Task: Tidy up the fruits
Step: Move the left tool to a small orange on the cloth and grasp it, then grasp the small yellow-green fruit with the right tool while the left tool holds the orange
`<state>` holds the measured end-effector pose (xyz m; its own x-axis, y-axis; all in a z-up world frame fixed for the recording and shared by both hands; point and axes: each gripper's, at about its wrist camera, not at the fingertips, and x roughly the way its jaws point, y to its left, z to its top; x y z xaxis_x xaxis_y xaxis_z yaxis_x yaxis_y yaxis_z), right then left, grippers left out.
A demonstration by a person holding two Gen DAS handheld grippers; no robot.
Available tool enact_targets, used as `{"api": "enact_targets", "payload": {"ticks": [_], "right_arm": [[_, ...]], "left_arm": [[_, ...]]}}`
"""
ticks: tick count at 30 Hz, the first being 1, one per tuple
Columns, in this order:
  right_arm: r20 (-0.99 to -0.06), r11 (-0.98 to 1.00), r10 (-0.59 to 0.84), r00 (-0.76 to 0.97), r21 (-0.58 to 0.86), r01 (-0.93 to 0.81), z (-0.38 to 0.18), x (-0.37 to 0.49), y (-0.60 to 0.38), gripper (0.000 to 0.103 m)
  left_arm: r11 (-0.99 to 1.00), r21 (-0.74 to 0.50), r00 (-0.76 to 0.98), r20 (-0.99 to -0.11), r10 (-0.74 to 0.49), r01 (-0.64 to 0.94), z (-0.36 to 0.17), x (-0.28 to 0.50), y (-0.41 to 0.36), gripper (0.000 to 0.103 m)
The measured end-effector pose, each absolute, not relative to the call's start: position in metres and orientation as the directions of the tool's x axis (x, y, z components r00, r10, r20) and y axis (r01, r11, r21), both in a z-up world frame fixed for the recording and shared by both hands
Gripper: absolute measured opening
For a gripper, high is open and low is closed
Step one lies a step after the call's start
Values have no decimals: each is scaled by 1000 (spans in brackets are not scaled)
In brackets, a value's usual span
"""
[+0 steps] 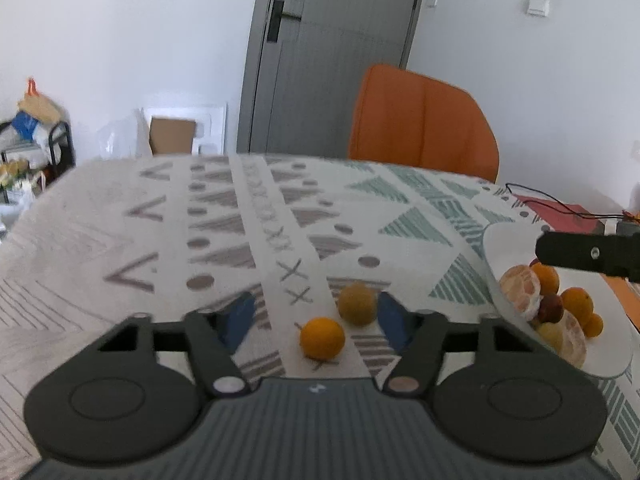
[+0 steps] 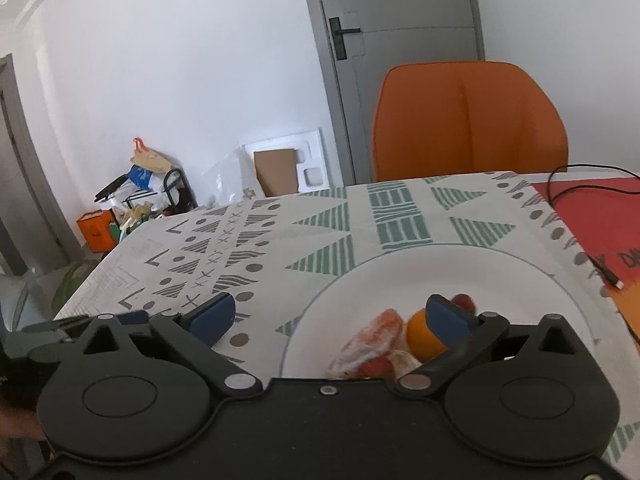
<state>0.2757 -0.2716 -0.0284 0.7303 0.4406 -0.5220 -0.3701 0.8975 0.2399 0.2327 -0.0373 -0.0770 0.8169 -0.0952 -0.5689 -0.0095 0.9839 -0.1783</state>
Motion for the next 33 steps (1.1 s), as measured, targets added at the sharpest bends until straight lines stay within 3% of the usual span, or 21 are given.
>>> {"api": "enact_targets", "payload": {"ticks": [1,2,5,16,24,26,30,33], "right_arm": [[-524,894,447,725,242,-377,-29,277,-268,103],[-526,891,453,720,243,-384,-30,277,-265,103],[-535,883,466,704,241,-402,-34,280,-255,103],[-555,859,496,668,202,-470,-38,288,-220,103],[-569,851,489,661,145,-505,-41,293,-191,96],[-579,831,517,631,163,-531,-40,295,-184,86],[-598,815,518,611,129,-565,-43,296,-166,82],[-625,801,531,572,151,-579,-51,299,-157,63]], "left_arm": [[982,-191,807,-581,-102,-13,-81,234,-36,46],[980,-197,804,-585,-107,-13,-84,235,-36,46],[988,-156,813,-577,-80,-13,-86,232,-38,23],[971,-223,822,-566,-57,-86,-75,231,-11,23],[962,-232,834,-552,-9,-144,-68,231,6,23],[959,-238,834,-552,-3,-155,-68,232,9,23],[951,-252,839,-544,14,-179,-65,231,18,23],[946,-264,844,-536,20,-191,-62,231,25,23]]}}
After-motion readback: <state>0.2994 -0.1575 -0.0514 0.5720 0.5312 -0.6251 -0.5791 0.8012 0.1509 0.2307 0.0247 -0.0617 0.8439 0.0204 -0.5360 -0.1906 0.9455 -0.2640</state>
